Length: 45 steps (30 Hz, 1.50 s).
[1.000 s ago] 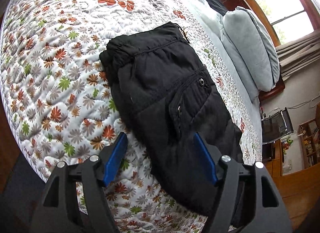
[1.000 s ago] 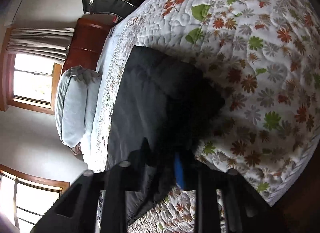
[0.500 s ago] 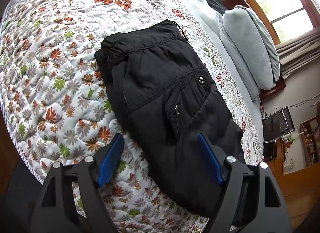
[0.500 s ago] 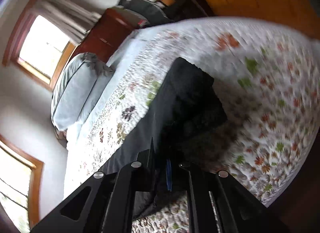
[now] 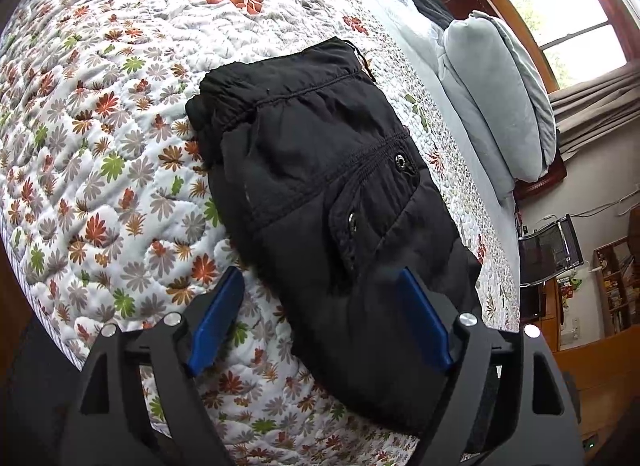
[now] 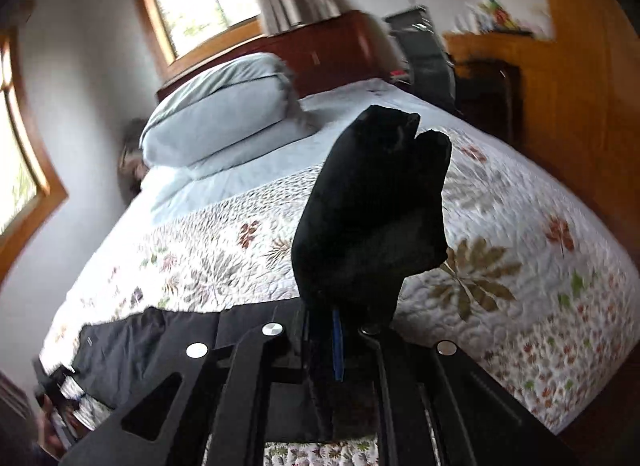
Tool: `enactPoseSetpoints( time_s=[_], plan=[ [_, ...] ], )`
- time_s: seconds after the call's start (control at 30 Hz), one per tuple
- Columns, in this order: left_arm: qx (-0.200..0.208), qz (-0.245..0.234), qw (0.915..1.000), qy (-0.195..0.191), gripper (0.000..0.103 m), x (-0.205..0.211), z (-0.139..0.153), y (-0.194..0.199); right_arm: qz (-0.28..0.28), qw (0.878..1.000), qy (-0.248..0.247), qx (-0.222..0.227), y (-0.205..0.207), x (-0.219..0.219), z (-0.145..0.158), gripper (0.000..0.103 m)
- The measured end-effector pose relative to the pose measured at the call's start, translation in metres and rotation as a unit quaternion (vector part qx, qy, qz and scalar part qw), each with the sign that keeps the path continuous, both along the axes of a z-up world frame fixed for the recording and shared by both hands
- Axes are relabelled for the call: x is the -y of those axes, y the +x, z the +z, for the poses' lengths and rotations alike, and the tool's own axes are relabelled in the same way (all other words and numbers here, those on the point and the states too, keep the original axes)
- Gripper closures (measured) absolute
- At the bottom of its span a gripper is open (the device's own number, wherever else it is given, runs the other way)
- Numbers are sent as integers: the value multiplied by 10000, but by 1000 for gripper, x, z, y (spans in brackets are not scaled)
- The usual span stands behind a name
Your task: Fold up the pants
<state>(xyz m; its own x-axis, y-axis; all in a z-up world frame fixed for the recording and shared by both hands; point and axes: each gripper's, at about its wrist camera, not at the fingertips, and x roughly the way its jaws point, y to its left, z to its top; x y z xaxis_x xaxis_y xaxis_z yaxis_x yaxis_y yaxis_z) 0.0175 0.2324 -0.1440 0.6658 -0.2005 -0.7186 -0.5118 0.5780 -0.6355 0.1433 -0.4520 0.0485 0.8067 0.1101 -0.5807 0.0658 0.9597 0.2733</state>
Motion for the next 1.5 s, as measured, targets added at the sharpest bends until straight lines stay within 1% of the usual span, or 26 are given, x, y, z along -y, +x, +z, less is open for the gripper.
enactPoseSetpoints(
  time_s=[0.07,0.33,0.43,0.6,0.73,1.03,1.2,1.27,1.37,1.47,1.5],
  plan=[
    [4,-4,10000,-12,24,0,0,0,195,9995,-259,-7,3,-22,2,95],
    [12,-30,10000,-58,23,-3,-1,0,884,9946,-534,-124,11,-86,-6,95],
    [13,-20,10000,-63,23,-2,-1,0,1163,9910,-615,-229,16,-108,-15,95],
    [10,-28,10000,-64,22,-2,-1,0,1533,9851,-608,-480,27,-137,-36,95],
    [13,-36,10000,-81,22,-3,-1,0,1742,9801,-660,-682,33,-156,-53,95],
    [2,-94,9999,-43,20,-2,0,3,2073,9669,-1019,-1087,33,-195,-89,94],
    [2,-93,9999,-58,20,-2,0,4,2299,9562,-1304,-1256,24,-214,-109,94],
    [3,-95,9999,-56,20,-2,0,4,2400,9501,-1515,-1292,18,-222,-116,93],
    [-1,-96,9999,-53,19,-2,0,4,2512,9441,-1647,-1356,11,-228,-126,93],
    [-2,-89,9999,-61,19,-1,0,4,2626,9376,-1784,-1419,4,-231,-135,90],
    [0,-93,9999,-56,19,-2,0,4,2637,9371,-1796,-1417,3,-232,-137,85]
  ],
)
